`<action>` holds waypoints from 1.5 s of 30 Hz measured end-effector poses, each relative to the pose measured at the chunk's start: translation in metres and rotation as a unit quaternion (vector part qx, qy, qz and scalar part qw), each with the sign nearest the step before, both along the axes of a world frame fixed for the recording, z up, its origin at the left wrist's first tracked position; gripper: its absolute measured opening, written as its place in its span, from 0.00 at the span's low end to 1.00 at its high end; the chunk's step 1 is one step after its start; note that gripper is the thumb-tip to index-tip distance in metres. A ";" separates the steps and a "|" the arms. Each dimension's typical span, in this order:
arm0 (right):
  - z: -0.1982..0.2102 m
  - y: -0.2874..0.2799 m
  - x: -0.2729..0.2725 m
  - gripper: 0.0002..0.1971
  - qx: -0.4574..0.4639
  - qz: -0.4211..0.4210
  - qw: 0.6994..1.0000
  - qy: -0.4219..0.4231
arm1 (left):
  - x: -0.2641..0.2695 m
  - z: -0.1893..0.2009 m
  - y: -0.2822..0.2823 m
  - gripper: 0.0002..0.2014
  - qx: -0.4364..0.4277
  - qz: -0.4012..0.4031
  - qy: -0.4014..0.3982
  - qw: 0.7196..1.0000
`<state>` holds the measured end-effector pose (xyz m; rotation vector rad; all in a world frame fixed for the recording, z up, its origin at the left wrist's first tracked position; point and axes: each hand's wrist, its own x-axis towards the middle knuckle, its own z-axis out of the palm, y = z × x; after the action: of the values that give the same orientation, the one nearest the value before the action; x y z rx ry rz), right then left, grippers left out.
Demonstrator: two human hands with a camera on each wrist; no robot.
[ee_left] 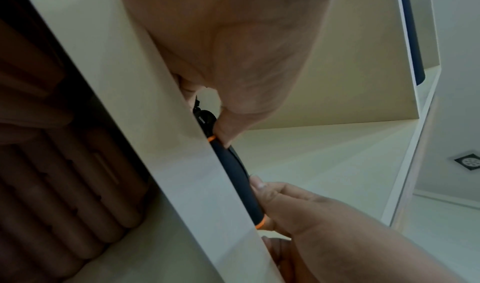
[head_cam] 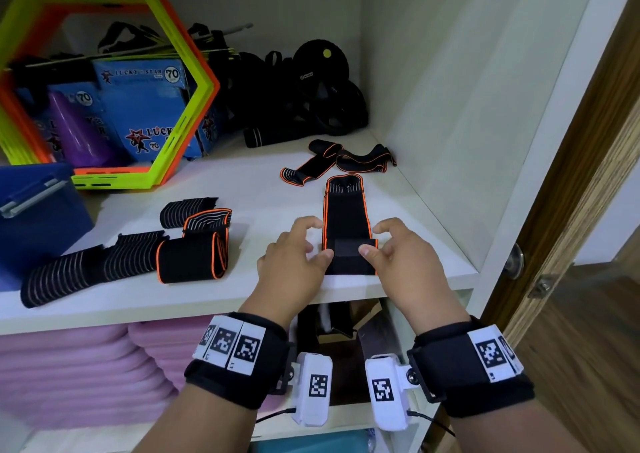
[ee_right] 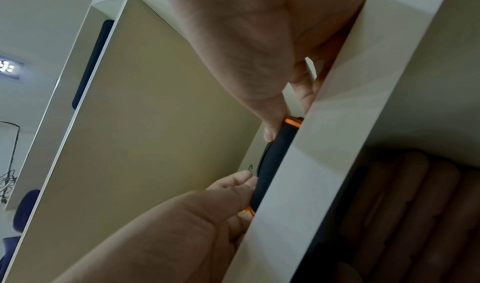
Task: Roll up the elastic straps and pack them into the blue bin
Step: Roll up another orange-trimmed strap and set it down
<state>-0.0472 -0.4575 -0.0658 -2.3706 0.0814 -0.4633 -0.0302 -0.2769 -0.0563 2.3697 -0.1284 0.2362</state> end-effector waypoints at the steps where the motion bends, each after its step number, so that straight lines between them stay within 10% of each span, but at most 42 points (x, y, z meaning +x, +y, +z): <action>1: -0.001 0.001 0.000 0.11 -0.002 0.002 1.000 -0.012 | -0.001 0.000 0.000 0.14 0.011 -0.008 -0.010 1.000; 6: -0.005 0.005 -0.006 0.10 -0.044 -0.003 0.998 -0.044 | -0.003 -0.002 0.004 0.12 0.045 -0.024 -0.013 0.999; 13: -0.008 -0.015 -0.014 0.35 -0.090 0.083 0.992 0.021 | -0.008 -0.008 0.012 0.24 0.083 -0.067 -0.015 0.994; 20: 0.006 -0.021 -0.009 0.06 -0.064 0.102 0.991 0.062 | -0.002 -0.003 0.017 0.13 0.084 -0.081 0.028 0.993; 26: 0.008 -0.017 -0.004 0.20 -0.041 0.071 0.994 0.067 | -0.003 -0.003 0.012 0.09 0.049 -0.048 0.008 0.998; 45: -0.006 -0.009 -0.015 0.10 -0.076 0.075 0.994 0.006 | 0.001 -0.012 0.023 0.14 -0.044 -0.090 -0.040 0.994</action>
<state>-0.0620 -0.4665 -0.0716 -2.5064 -0.1310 -0.3942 -0.0296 -0.2535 -0.0685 2.2461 -0.3618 0.2444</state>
